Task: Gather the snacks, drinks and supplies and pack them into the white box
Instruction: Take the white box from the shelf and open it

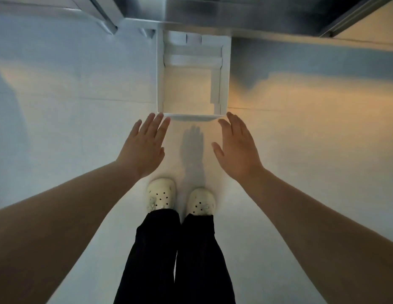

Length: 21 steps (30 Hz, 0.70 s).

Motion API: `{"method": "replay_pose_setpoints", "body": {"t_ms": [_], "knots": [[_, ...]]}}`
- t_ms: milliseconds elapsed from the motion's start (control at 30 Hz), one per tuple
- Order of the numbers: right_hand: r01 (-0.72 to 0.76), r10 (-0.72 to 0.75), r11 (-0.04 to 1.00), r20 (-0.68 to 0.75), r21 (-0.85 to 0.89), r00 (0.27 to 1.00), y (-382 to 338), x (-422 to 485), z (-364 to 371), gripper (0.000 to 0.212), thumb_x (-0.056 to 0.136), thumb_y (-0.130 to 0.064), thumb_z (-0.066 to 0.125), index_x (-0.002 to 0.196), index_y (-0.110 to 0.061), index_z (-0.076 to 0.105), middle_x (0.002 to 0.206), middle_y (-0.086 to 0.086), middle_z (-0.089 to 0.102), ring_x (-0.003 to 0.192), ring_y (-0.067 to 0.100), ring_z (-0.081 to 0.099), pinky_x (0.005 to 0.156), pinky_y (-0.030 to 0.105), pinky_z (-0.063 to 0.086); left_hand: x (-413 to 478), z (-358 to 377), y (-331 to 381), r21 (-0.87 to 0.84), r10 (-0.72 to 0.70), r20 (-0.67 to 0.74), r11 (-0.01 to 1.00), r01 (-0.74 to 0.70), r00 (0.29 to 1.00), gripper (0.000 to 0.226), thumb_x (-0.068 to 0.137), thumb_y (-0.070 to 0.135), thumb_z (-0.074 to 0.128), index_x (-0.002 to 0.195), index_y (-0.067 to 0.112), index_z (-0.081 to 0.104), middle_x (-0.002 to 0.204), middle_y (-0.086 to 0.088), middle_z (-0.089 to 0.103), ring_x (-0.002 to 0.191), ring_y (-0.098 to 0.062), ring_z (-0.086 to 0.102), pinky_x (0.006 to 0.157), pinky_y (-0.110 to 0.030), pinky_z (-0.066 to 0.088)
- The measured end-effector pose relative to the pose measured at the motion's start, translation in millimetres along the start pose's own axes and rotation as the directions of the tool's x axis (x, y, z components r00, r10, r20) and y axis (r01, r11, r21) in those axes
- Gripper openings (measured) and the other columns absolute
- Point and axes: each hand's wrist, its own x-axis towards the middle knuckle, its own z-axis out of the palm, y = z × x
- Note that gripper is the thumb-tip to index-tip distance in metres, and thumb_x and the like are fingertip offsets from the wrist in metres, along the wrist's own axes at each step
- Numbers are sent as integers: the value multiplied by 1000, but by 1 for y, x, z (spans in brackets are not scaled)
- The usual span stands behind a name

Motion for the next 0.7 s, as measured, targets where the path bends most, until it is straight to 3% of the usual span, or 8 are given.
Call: {"method": "replay_pose_setpoints", "body": {"t_ms": [267, 400, 533, 600, 700], "knots": [[111, -110, 991, 22, -71, 994, 29, 88, 82, 58, 96, -29, 46, 145, -7, 23, 155, 14, 17, 144, 29, 9, 117, 36, 7, 90, 75, -4, 3, 126, -24, 992, -125, 992, 66, 97, 25, 32, 148, 9, -8, 157, -12, 0, 144, -24, -2, 116, -35, -2], [98, -99, 990, -5, -104, 995, 35, 101, 101, 52, 93, -27, 50, 139, -6, 35, 137, 15, 42, 128, 33, 34, 111, 38, 21, 109, 87, -7, -41, 117, -37, 992, -119, 992, 59, 95, 20, 38, 147, 7, 15, 145, -16, 35, 132, -31, 32, 113, -38, 17], [106, -117, 967, -31, -233, 993, 38, 114, 104, 32, 89, -13, 55, 120, -8, 48, 112, 11, 53, 104, 29, 47, 90, 34, 32, 123, 88, -12, -33, 69, -85, 997, -72, 994, 34, 91, 4, 43, 124, 7, 44, 111, -13, 57, 95, -30, 52, 86, -34, 36], [99, -100, 948, 12, -301, 995, 37, 118, 101, 36, 81, -2, 58, 115, -9, 49, 104, 9, 55, 98, 29, 50, 82, 33, 33, 126, 83, -12, -26, 58, -62, 998, -60, 996, 35, 83, -7, 45, 115, 7, 48, 96, -11, 57, 78, -27, 48, 69, -31, 33], [93, -82, 944, 46, -318, 996, 31, 112, 93, 39, 74, 8, 55, 109, -9, 52, 91, 8, 56, 86, 27, 52, 67, 31, 28, 118, 74, -10, 8, 93, 13, 996, -93, 996, 38, 80, -9, 48, 113, 9, 47, 87, -7, 53, 69, -22, 40, 59, -31, 31]]}}
